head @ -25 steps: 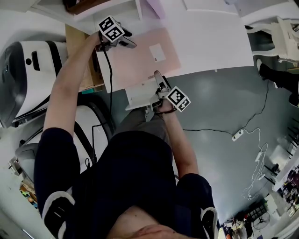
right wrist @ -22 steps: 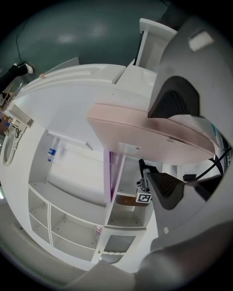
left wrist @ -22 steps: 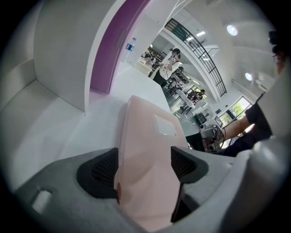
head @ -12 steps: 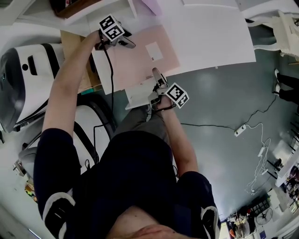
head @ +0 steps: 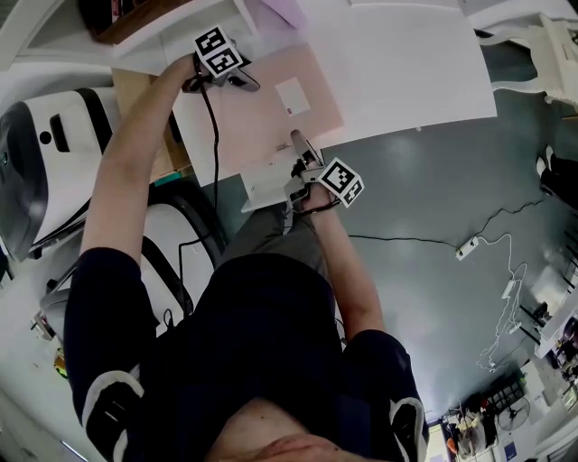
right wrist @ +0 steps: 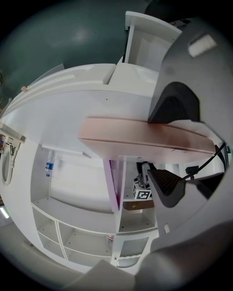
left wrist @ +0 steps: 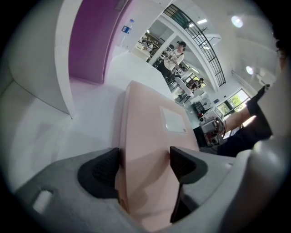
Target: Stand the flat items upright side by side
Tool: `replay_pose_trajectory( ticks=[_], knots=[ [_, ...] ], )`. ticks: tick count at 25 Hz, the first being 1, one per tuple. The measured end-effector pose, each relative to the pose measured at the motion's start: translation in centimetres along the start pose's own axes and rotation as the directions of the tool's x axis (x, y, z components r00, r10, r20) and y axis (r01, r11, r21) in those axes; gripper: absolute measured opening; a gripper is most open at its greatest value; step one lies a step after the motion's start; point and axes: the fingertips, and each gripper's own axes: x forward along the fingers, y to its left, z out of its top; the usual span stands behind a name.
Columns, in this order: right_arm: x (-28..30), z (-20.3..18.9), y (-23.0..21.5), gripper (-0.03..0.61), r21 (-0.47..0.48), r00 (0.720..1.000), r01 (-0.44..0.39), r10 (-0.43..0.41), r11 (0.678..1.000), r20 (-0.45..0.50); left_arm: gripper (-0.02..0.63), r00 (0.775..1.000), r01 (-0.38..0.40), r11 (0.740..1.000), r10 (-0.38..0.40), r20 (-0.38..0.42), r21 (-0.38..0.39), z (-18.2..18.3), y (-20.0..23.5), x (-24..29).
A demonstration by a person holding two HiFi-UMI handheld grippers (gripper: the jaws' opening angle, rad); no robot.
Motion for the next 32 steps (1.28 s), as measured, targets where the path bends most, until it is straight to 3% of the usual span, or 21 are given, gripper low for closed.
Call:
replay_pose_trajectory(
  ticks=[5, 19, 26, 32],
  knots=[
    [0.5, -0.1, 0.3, 0.309, 0.008, 0.999, -0.025, 0.025, 1.000, -0.022, 0.360, 0.998, 0.017, 1.000, -0.016, -0.055, 0.012, -0.1, -0.1, 0.2],
    [0.9, 0.3, -0.7, 0.184, 0.013, 0.999, 0.011, -0.010, 1.000, -0.045, 0.360, 0.998, 0.004, 1.000, -0.003, -0.058, 0.011, -0.1, -0.1, 0.2],
    [0.5, 0.9, -0.5, 0.166, 0.018, 0.999, -0.031, 0.032, 0.999, -0.024, 0.360, 1.000, 0.002, 1.000, -0.002, 0.009, 0.001, 0.2, -0.2, -0.1],
    [-0.2, 1.6, 1.0, 0.160, -0.062, 0.999, -0.047, 0.046, 0.997, -0.025, 0.360, 0.994, -0.011, 0.999, 0.007, 0.105, 0.032, 0.6, -0.8, -1.2]
  ],
)
